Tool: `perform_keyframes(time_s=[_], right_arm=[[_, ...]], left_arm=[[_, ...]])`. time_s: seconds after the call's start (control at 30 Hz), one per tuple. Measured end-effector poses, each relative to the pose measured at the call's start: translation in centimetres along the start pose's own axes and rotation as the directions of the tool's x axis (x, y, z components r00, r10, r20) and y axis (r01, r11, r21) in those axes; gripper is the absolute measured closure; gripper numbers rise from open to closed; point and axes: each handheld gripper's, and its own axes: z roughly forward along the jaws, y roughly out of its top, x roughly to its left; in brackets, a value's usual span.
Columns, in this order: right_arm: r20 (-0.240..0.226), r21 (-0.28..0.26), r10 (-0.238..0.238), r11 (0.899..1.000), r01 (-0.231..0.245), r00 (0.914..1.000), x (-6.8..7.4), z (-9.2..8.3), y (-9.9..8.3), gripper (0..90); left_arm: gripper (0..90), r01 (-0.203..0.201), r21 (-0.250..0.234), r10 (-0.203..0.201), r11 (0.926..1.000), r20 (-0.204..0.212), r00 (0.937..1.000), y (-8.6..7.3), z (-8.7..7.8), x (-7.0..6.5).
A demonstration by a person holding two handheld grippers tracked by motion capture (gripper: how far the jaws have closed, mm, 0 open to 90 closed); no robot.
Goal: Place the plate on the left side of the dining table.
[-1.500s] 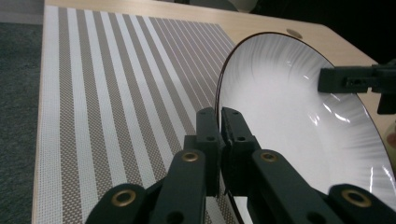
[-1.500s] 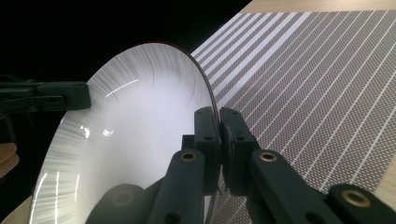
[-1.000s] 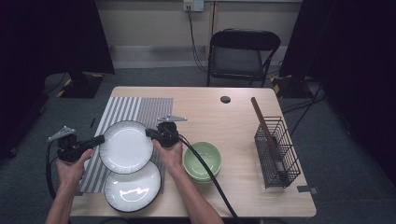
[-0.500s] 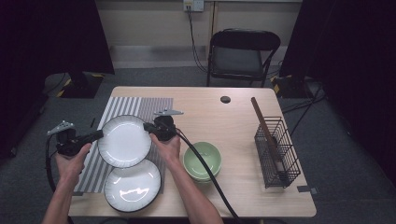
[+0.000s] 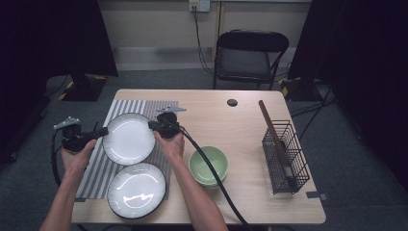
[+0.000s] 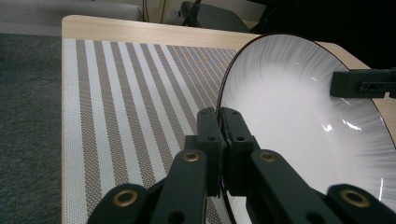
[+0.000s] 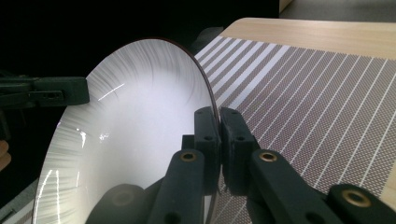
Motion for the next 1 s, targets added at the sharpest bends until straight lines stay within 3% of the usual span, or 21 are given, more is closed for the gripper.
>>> perform_keyframes(time_s=[0.1, 0.17, 0.47, 0.87, 1.0], right_arm=[[0.015, 0.006, 0.010, 1.000, -0.010, 0.9998, -0.3, 0.5, 0.1, 86.7], [0.014, 0.014, 0.018, 1.000, -0.018, 0.9997, -0.6, 0.8, 0.2, 86.8], [0.044, 0.045, 0.031, 0.998, -0.033, 0.9986, -1.1, 2.2, -0.2, 86.6], [0.075, 0.071, 0.045, 0.996, -0.050, 0.9962, -2.2, 3.1, -1.3, 86.3], [0.089, 0.068, 0.049, 0.996, -0.055, 0.9948, -2.3, 3.2, -1.5, 86.0]], left_arm=[[87.7, 0.026, -0.001, -0.026, 0.9997, 0.007, 0.9996, 0.1, 0.5, 0.5], [87.8, 0.011, 0.007, -0.011, 0.9999, 0.000, 0.9999, 0.2, 0.8, 0.7], [87.8, 0.020, 0.031, -0.020, 0.9993, 0.009, 0.9998, -0.4, 2.3, 1.9], [87.7, 0.017, 0.069, -0.017, 0.9975, 0.002, 0.9999, -1.1, 4.0, 2.2], [87.5, 0.041, 0.071, -0.041, 0.9967, 0.001, 0.9992, -1.1, 4.4, 2.1]])
